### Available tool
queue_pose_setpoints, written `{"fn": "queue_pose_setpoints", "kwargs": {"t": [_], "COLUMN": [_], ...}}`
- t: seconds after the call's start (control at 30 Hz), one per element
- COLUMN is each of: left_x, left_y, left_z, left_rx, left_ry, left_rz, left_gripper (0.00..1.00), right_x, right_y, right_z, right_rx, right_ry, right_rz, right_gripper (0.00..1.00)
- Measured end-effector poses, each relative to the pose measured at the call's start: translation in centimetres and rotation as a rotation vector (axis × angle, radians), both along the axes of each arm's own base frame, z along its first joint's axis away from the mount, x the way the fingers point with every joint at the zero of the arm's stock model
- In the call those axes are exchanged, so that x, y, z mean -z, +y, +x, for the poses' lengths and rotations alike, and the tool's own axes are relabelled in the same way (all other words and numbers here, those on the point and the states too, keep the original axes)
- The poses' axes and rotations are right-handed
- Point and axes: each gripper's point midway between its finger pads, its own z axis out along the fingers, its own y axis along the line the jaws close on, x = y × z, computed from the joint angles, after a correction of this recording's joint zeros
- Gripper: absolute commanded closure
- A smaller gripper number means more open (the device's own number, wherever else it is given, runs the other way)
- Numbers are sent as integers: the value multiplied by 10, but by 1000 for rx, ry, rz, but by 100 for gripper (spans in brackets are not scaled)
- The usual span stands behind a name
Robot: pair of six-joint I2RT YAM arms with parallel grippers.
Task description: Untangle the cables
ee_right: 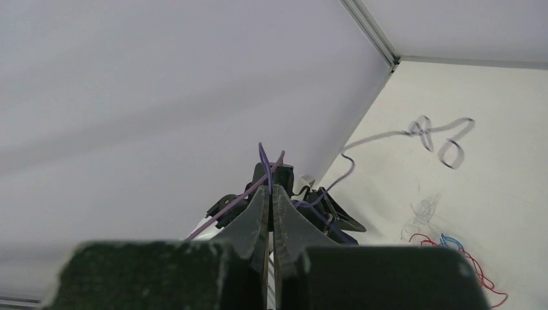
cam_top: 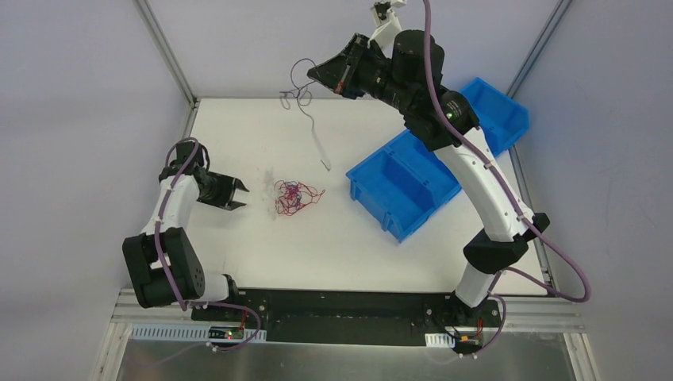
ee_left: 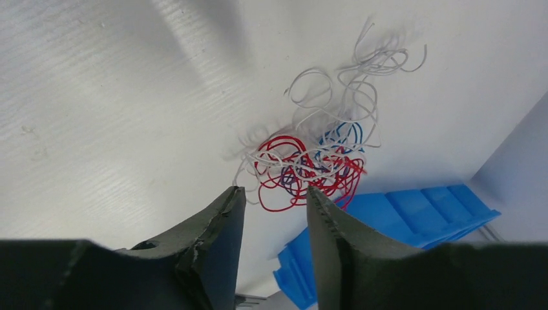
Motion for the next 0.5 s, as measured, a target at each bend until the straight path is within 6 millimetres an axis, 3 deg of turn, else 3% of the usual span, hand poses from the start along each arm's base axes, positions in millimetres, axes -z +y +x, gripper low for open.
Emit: {"fn": "queue_pose_setpoints", "kwargs": {"t": [0.07,0.13,0.27,0.37,0.5], "left_x": [1,0,-10,-27,-56], "left_y": [0,-1,-5,-11,-28], "left_z": [-1,1,10,26,47], "left_rx": [13,31,70,96,144], "left_ry": [-2,-18,-74,-150,-248], "left_rz": [3,5,-8,-26,-61], "left_gripper": [36,28,22,17,15], "right_x": [-5,-10,-19,-23,-16], "right_y": [1,1,0,-6,-29], "right_z": [-1,-1,-2,2,24], "right_rx": [-8,-11,-16,-4,63], "right_ry": [-9,-14,-24,-31,-10], "right_rz": [10,21,39,45,21], "right_gripper": [100,100,100,100,100]}}
